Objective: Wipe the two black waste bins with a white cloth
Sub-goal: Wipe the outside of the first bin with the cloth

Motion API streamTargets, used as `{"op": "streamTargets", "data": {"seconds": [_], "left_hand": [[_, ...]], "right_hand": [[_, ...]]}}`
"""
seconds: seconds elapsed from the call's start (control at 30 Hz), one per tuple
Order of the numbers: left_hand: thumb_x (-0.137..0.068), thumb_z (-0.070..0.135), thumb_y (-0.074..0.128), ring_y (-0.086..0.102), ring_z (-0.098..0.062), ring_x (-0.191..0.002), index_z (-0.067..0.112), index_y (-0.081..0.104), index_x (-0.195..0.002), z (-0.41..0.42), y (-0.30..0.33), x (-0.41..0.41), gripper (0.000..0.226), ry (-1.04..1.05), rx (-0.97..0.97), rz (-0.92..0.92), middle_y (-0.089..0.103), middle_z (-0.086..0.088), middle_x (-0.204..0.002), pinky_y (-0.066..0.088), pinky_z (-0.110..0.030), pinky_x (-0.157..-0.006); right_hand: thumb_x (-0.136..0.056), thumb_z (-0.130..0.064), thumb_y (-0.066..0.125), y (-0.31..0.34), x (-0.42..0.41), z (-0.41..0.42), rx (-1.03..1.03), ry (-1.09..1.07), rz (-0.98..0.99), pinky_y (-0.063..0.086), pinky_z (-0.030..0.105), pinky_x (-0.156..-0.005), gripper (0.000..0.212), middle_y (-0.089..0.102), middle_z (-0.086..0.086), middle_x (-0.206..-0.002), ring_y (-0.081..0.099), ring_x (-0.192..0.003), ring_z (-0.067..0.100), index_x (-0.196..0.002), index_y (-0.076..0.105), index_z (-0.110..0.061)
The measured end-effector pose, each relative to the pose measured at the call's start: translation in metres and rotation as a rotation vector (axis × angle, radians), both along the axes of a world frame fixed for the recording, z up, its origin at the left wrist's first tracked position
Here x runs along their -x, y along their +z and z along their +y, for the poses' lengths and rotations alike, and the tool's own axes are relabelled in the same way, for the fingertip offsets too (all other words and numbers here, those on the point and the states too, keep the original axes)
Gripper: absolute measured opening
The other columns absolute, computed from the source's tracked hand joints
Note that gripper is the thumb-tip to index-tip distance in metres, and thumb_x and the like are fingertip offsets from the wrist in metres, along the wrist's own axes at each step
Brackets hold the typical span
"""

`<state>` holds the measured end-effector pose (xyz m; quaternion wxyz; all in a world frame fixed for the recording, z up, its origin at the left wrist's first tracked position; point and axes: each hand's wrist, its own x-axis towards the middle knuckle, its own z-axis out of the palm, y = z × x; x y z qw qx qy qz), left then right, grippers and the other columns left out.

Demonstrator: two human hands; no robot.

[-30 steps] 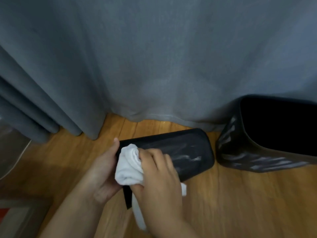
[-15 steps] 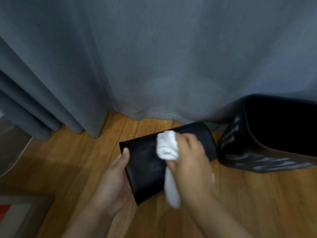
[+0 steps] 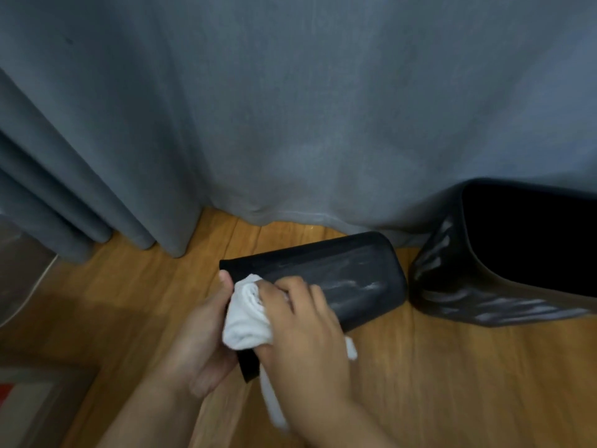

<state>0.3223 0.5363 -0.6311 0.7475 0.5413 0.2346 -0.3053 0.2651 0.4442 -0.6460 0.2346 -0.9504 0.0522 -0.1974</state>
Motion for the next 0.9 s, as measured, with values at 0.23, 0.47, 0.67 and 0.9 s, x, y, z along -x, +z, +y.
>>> {"op": "streamTargets", "data": {"seconds": [0.23, 0.47, 0.67, 0.9], "left_hand": [[-0.097, 0.052, 0.035, 0.069, -0.028, -0.108, 0.019, 0.06, -0.127, 0.009, -0.003, -0.007, 0.051, -0.103, 0.062, 0.026, 0.073, -0.009, -0.118, 0.051, -0.048, -0.091], [-0.099, 0.051, 0.032, 0.073, -0.028, -0.099, 0.012, 0.063, -0.12, 0.004, 0.001, -0.009, 0.055, -0.111, 0.039, 0.031, 0.074, -0.015, -0.112, 0.054, -0.042, -0.082], [-0.099, 0.052, 0.032, 0.073, -0.028, -0.1, 0.011, 0.062, -0.123, 0.008, 0.0, -0.013, 0.057, -0.113, -0.025, 0.029, 0.074, -0.014, -0.112, 0.054, -0.041, -0.08], [-0.098, 0.052, 0.036, 0.07, -0.024, -0.104, 0.019, 0.064, -0.115, 0.007, 0.001, -0.013, 0.046, -0.096, -0.054, -0.01, 0.076, -0.005, -0.109, 0.053, -0.041, -0.083]], "right_hand": [[-0.063, -0.012, 0.075, -0.019, 0.0, -0.119, -0.01, -0.417, 0.161, 0.047, 0.042, -0.069, 0.054, 0.055, 0.013, -0.106, 0.054, -0.091, 0.038, -0.115, 0.06, -0.015], [-0.042, -0.019, 0.083, -0.008, -0.01, -0.036, 0.029, -0.252, 0.064, 0.049, 0.039, -0.058, 0.069, 0.059, 0.005, -0.093, 0.056, -0.075, 0.027, -0.108, 0.063, -0.019], [-0.049, -0.023, 0.08, -0.009, -0.011, -0.031, -0.035, -0.092, 0.04, 0.047, 0.03, -0.055, 0.061, 0.057, -0.001, -0.091, 0.055, -0.075, 0.019, -0.107, 0.061, -0.024], [-0.068, -0.018, 0.073, -0.025, -0.005, -0.134, -0.069, -0.57, 0.143, 0.043, 0.042, -0.068, 0.048, 0.052, 0.017, -0.101, 0.051, -0.089, 0.04, -0.115, 0.06, -0.015]]}}
